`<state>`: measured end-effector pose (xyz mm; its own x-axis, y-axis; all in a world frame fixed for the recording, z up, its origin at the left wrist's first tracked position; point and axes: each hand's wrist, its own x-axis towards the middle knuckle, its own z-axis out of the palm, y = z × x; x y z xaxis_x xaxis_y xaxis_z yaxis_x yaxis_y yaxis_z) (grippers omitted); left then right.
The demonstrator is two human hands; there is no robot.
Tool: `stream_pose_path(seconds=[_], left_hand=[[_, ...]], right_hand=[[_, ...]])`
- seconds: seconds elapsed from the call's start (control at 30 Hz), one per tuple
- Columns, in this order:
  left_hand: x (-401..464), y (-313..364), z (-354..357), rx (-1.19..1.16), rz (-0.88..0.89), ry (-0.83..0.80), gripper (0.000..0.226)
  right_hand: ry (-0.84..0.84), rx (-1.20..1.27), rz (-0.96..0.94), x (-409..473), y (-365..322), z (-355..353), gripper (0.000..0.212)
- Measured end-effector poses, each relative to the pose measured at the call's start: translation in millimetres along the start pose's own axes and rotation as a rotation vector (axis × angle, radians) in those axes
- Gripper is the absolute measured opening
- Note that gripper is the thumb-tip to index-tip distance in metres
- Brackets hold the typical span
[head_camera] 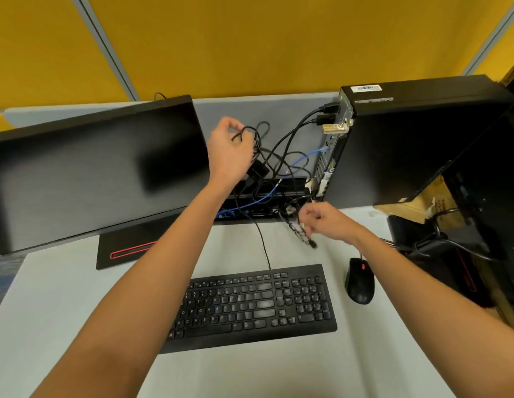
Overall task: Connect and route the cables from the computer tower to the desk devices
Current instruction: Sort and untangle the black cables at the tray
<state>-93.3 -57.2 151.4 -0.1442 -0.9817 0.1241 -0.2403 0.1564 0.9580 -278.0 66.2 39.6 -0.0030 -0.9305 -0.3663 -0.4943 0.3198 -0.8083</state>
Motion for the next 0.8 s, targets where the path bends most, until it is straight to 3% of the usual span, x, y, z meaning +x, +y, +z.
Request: stream_pose_path(seconds=[0.07,0.13,0.23,0.33,0.37,0.43,0.5,0.53,0.6,0.63,0.7,0.8], left_hand=[[2,4,5,0.020,-0.027,-0.037,0.002],[1,6,15,0.002,-0.083,-0.084,0.004],[-2,9,20,0.024,-0.034,-0.002,0.006],[0,-3,11,0.214,0.013,-0.029,0.010],[-1,-9,9,0.336,-0.025,-0.110,0.027],[-10,-15,13,0.751,-0.066,-0.208,0.082],[-25,-12,21,1.049,0.154,-0.186,0.115],[-28,-10,27,1.074,0.322,-0.224,0.114],[-27,-6,30,0.845,0.490,-0.458,0.080],[-25,-5,29,0.670,0.476,-0.566,0.050],[-16,-10,25,0.585,0.384,-0.606,0.004],[-8,-26,8,0.586,0.243,-0.447,0.041]], right_hand=[[0.059,0.046,-0.016,-2,1,-4,0.020],[-0.055,0.011,0.020,1,-8,-9,0.016],[-0.248,0.019,0.117,4,-20,-9,0.030],[-0.030,0.191,0.133,5,-34,-9,0.043],[0.081,0.236,0.130,5,-40,-10,0.047],[0.230,0.280,0.089,7,-58,-14,0.052],[0.242,0.199,-0.020,9,-81,-16,0.054],[0.228,0.127,-0.085,10,-92,-18,0.053],[0.180,0.017,-0.168,8,-110,-25,0.038],[0.160,-0.013,-0.189,5,-115,-29,0.032],[0.150,-0.060,-0.196,-5,-119,-43,0.033],[0.262,-0.140,-0.105,-16,-94,-69,0.033]])
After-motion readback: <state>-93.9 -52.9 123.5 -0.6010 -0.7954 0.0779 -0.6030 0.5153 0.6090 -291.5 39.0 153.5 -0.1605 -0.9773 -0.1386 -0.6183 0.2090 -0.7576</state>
